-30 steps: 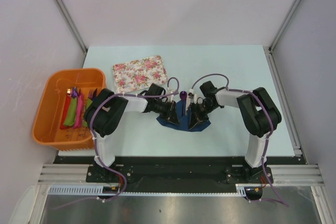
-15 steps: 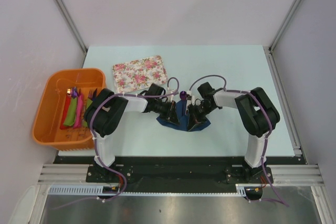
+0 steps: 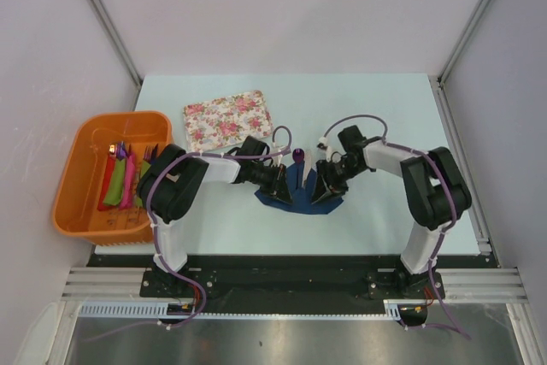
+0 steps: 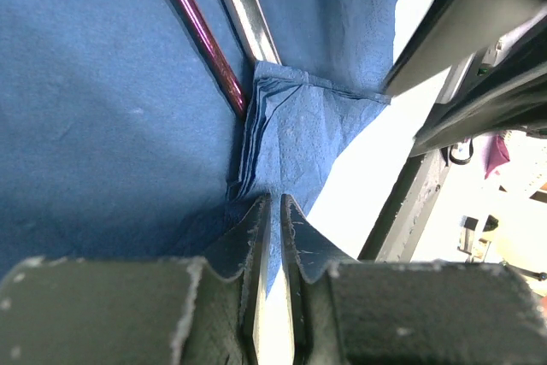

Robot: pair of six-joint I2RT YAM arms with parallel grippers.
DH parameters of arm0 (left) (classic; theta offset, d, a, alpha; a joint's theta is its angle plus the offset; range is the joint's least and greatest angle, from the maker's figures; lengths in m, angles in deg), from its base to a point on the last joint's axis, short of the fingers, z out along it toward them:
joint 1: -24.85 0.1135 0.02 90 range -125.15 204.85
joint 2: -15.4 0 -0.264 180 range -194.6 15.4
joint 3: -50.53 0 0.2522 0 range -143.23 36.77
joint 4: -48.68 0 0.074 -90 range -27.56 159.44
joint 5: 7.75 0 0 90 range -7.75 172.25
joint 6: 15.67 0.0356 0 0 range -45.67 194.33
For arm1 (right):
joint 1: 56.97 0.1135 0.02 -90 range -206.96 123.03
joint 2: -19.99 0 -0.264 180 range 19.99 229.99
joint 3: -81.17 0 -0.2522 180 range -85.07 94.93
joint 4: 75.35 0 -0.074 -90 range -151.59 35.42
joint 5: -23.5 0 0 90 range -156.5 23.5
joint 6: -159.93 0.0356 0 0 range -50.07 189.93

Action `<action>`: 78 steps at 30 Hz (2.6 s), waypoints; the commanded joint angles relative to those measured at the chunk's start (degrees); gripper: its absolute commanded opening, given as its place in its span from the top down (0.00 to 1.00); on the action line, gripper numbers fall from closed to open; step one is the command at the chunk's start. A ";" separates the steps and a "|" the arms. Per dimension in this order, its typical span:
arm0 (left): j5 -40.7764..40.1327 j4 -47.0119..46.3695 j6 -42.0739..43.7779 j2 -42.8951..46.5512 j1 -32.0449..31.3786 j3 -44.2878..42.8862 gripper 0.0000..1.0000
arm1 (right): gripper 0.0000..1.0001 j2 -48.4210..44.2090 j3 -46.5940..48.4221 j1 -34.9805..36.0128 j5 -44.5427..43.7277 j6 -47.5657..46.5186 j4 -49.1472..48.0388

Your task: Place the utensils on the paper napkin and roll it up

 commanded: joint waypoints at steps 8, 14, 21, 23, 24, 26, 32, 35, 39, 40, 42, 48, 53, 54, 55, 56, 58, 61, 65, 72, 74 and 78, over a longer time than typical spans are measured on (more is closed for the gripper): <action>-2.78 -1.04 0.34 -1.21 -0.11 0.66 0.84 | 0.40 -6.40 -1.77 -13.79 -7.33 -4.18 6.79; -2.69 -1.04 0.25 -1.13 -0.11 0.84 0.85 | 0.31 -1.92 -2.83 -14.86 -8.04 -5.24 4.95; -2.69 -1.04 0.25 -1.13 -0.11 0.93 0.84 | 0.33 3.18 -2.84 -11.34 -1.90 -3.49 -0.14; -2.69 -1.04 0.25 -1.13 -0.03 0.93 0.84 | 0.35 4.85 -2.66 -10.64 2.23 -1.73 -1.20; -2.60 -1.04 0.34 -1.13 -0.11 0.93 0.84 | 0.36 5.20 -2.66 -10.81 3.99 -1.20 -2.51; -2.60 -1.12 0.34 -1.21 -0.03 0.84 0.84 | 0.42 4.51 -2.40 -10.98 7.24 -0.67 -3.22; -2.60 -2.61 0.25 -1.13 -0.03 1.10 0.84 | 0.46 -3.05 -6.00 -13.01 15.60 5.04 -10.87; -2.51 -2.62 0.25 -1.39 -0.11 0.93 0.84 | 0.46 -4.64 -6.17 -12.04 15.17 5.30 -10.96; -2.51 -2.62 0.25 -1.22 -0.11 0.75 0.84 | 0.52 -4.29 -5.65 -10.64 13.33 5.48 -10.44; -2.60 -2.53 0.25 -1.13 -0.03 0.75 0.84 | 0.53 -3.77 -5.39 -10.11 12.28 5.40 -10.00; -2.51 -2.53 0.43 -1.04 -0.03 0.92 0.84 | 0.57 -2.97 -4.33 -9.49 11.39 5.22 -9.12; -2.51 -2.44 0.34 -0.95 -0.11 0.84 0.84 | 0.48 -0.77 -1.87 -8.53 6.91 5.65 -7.01; -2.51 -2.62 0.34 -0.95 -0.11 0.93 0.84 | 0.60 -1.03 -1.87 -9.14 7.16 6.89 -7.53; -2.51 -2.62 0.34 -0.86 -0.11 0.93 0.83 | 0.67 -1.12 -1.87 -9.05 7.86 6.98 -7.53; -2.51 -2.62 0.34 -0.86 -0.03 0.93 0.84 | 0.77 -1.12 -1.61 -8.97 8.48 7.06 -7.53; -2.43 -2.62 0.34 -0.86 -0.11 0.93 0.84 | 0.80 -1.12 -1.43 -8.88 9.01 7.24 -7.27; -2.34 -2.53 0.34 -0.77 -0.03 0.93 0.84 | 0.81 -1.30 -1.17 -7.91 10.33 7.94 -7.27; -2.43 -2.62 0.34 -0.60 -0.03 0.93 0.84 | 0.83 -1.39 -0.47 -6.42 10.51 8.64 -7.88; -2.34 -2.71 0.34 -0.34 -0.03 1.10 0.84 | 0.85 0.54 0.59 -4.92 11.21 11.18 -9.90; -2.07 -3.06 0.16 0.02 -0.03 1.19 0.84 | 0.87 3.79 2.70 -2.03 12.18 17.08 -15.52; -2.07 -2.97 0.16 0.19 -0.03 1.19 0.84 | 0.87 4.76 3.31 -1.23 12.35 18.31 -16.67; -1.90 -2.97 0.25 1.07 -0.03 1.36 0.84 | 0.87 6.96 3.93 -0.18 12.35 21.47 -20.09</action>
